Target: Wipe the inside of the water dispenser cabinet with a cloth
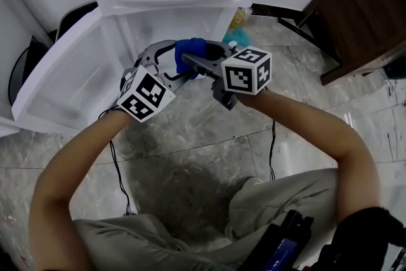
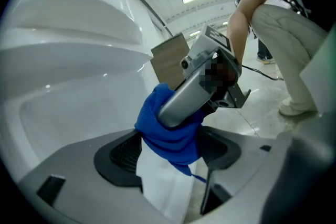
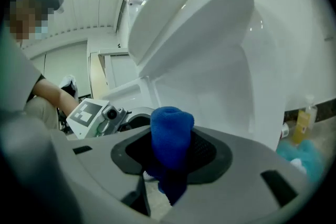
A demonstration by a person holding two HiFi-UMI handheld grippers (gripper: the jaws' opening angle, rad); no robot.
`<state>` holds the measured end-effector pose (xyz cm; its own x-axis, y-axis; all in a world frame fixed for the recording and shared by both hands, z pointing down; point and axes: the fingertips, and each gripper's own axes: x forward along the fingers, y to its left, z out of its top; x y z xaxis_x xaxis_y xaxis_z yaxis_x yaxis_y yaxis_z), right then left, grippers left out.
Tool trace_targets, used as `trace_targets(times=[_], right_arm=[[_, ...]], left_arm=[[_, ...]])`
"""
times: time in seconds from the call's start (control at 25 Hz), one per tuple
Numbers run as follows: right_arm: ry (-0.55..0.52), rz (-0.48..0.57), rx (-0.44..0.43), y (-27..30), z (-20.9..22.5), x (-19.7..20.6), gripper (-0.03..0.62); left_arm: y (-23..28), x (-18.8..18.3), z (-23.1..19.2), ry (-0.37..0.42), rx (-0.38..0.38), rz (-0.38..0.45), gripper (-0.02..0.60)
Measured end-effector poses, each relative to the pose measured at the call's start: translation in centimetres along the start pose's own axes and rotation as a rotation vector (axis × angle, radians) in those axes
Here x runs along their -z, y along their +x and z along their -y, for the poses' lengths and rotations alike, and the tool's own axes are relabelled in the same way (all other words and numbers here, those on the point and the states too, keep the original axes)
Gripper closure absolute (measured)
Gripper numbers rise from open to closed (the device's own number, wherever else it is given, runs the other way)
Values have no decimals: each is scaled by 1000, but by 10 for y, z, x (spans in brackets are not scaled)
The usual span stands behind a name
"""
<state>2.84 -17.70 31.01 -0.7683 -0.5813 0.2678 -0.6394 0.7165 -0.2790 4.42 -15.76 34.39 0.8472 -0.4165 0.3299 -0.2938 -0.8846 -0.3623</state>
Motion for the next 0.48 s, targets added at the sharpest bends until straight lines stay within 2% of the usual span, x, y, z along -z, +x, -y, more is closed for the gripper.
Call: trace_targets(times=[0.16,0.28,0.36,0.4,0.48], right_arm=[[139,-30,-71,7,-7,5,450],[223,-82,-106,12,-9,11,450],[237,-154,-132,15,-14,22,448],[230,-193,-145,15,-17,28,450],[180,-223,-151,15,-21,32,449]], left_arm=[[-7,4,-4,114,-30,-64,265],[-10,6,-7,171,-48,-99,265],[-10,7,-2,223,-37,-112,265],[-9,6,3,254,-26,-113,241],[-5,2,11,289,-1,-99,224]])
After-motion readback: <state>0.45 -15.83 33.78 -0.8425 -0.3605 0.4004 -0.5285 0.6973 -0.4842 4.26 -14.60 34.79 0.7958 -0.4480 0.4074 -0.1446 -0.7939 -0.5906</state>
